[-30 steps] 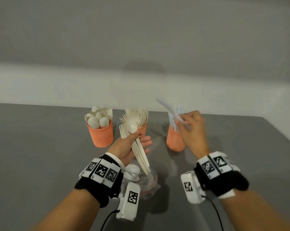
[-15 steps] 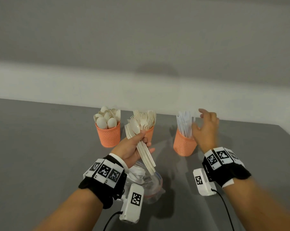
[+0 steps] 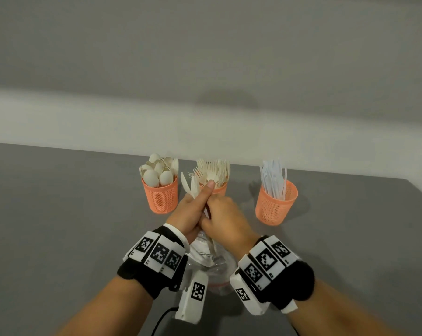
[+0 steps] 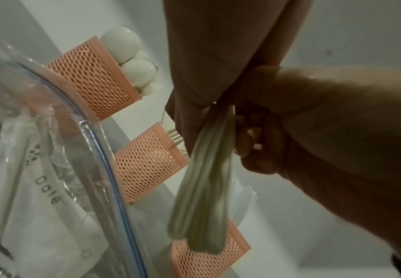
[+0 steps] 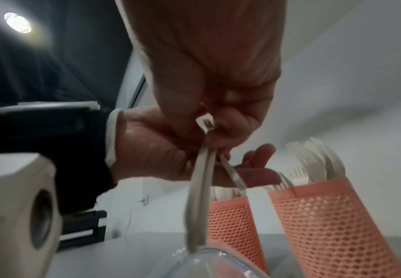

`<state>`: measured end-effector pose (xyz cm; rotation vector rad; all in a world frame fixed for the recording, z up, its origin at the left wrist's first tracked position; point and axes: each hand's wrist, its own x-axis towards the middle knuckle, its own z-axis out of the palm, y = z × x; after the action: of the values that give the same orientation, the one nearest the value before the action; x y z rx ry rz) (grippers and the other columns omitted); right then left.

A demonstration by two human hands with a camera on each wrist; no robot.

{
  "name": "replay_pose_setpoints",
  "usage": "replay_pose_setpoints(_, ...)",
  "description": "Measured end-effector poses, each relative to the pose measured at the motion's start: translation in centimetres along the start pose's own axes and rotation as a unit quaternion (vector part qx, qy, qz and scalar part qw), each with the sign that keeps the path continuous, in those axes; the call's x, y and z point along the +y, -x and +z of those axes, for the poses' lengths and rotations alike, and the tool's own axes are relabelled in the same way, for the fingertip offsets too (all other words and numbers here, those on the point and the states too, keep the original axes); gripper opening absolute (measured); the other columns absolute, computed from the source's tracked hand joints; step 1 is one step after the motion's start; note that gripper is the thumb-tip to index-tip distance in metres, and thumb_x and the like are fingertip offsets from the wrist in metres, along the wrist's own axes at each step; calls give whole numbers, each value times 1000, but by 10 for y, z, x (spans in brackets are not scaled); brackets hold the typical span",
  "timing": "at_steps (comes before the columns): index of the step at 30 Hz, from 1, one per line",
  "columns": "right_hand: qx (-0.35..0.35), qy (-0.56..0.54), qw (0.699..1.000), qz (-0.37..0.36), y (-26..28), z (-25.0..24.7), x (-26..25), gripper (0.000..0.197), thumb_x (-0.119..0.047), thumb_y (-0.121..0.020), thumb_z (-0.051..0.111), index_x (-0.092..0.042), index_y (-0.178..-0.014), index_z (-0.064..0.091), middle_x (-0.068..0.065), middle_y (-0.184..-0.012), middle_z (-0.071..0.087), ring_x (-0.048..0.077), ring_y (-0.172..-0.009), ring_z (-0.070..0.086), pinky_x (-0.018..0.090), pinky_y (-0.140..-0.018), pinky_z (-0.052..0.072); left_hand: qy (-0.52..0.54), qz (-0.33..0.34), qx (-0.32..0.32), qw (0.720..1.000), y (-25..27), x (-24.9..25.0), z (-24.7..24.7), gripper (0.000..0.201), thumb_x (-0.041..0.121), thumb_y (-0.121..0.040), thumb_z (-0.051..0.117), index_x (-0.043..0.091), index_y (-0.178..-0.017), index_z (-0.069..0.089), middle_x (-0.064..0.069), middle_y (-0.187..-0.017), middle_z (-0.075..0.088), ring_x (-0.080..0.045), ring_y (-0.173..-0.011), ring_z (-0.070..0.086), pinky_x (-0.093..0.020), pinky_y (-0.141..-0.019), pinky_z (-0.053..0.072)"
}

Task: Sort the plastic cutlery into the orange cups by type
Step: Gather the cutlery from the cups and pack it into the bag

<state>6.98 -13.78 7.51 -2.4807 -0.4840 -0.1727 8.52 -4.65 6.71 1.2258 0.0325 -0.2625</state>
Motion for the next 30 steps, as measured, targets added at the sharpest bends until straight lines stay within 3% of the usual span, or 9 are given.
replay_pose_setpoints(5,9,-77,997,27,-6,-17,-2,10,-15,-91,50,-12,-100,51,-6,-67,52,4,-57,55,22,-55,45,-18,55,25,998,5,9,-14,50,47,-73,59,12,-109,59,0,-75,68,-11,-66,67,-30,-60,57)
replay_pose_setpoints(7,55,-84,994,30,-12,-28,2,15,-16,-92,51,-11,-106,49,0,-68,58,9,-59,60,28,-56,51,0,49,64,997,4,12,-24,37,44,-81,56,17,-106,57,9,-69,66,-12,-69,63,-44,-74,58)
replay_pose_setpoints(10,126,-96,987,23,-32,-41,7,24,-15,-91,52,-9,-114,47,2,-75,57,15,-65,57,32,-60,48,41,19,116,992,0,16,-37,34,43,-94,43,10,-96,52,-2,-80,54,-18,-73,58,-58,-86,51)
replay_pose_setpoints(12,204,-127,971,3,-52,-46,10,22,-13,-90,55,-5,-109,48,3,-84,60,14,-71,57,29,-65,48,40,13,119,992,-2,15,-45,34,38,-98,37,10,-82,51,-6,-80,54,-19,-74,59,-52,-85,53)
replay_pose_setpoints(15,268,-106,958,18,-77,-39,22,20,-15,-86,58,-6,-104,52,13,-96,60,27,-90,55,38,-80,47,16,35,110,993,-2,12,-55,27,25,-99,37,10,-90,58,-5,-82,55,-17,-75,59,-36,-81,53)
replay_pose_setpoints(18,207,-51,972,101,-90,-19,44,24,-19,-83,60,-9,-105,57,15,-106,54,32,-103,50,43,-92,44,2,78,126,989,-4,14,-69,21,6,-97,38,14,-96,58,-3,-80,56,-14,-73,56,-25,-74,50)
replay_pose_setpoints(21,102,89,984,115,-93,-2,61,32,-30,-82,61,-8,-106,61,9,-115,56,29,-112,42,40,-91,39,-14,127,159,979,-7,21,-86,25,-2,-95,38,17,-92,55,-4,-73,57,-12,-66,59,-30,-78,50)
replay_pose_setpoints(27,78,135,979,128,-95,10,59,40,-40,-75,70,-9,-98,68,4,-126,43,25,-121,33,39,-97,30,-48,237,208,948,-16,46,-103,35,-7,-93,37,23,-107,45,-1,-74,54,0,-57,64,-18,-65,55)
replay_pose_setpoints(30,55,121,983,130,-95,9,54,56,-52,-72,68,-17,-115,61,8,-134,37,27,-127,28,41,-102,28,-98,319,229,914,-25,62,-106,43,-8,-93,35,28,-117,38,0,-76,49,-6,-66,67,-21,-73,55)
